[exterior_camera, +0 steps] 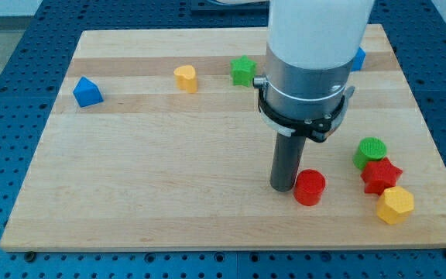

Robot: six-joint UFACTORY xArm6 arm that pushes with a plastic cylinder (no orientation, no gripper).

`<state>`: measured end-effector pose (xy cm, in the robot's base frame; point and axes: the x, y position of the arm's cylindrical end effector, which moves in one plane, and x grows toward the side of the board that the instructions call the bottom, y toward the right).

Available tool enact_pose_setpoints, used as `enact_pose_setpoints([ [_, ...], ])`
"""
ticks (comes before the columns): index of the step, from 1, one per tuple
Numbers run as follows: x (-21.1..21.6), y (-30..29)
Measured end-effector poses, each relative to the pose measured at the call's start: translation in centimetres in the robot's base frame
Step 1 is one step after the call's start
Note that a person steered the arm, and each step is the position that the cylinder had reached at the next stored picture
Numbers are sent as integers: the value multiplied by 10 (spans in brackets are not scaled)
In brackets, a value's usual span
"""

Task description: Move the red circle closer to the yellow hexagon

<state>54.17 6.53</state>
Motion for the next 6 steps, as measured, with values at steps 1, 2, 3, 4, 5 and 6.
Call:
enact_pose_setpoints([
  [1, 3, 14],
  [2, 16, 36],
  [3, 15, 37],
  [4, 14, 37],
  [5, 17, 55],
  [6, 17, 62],
])
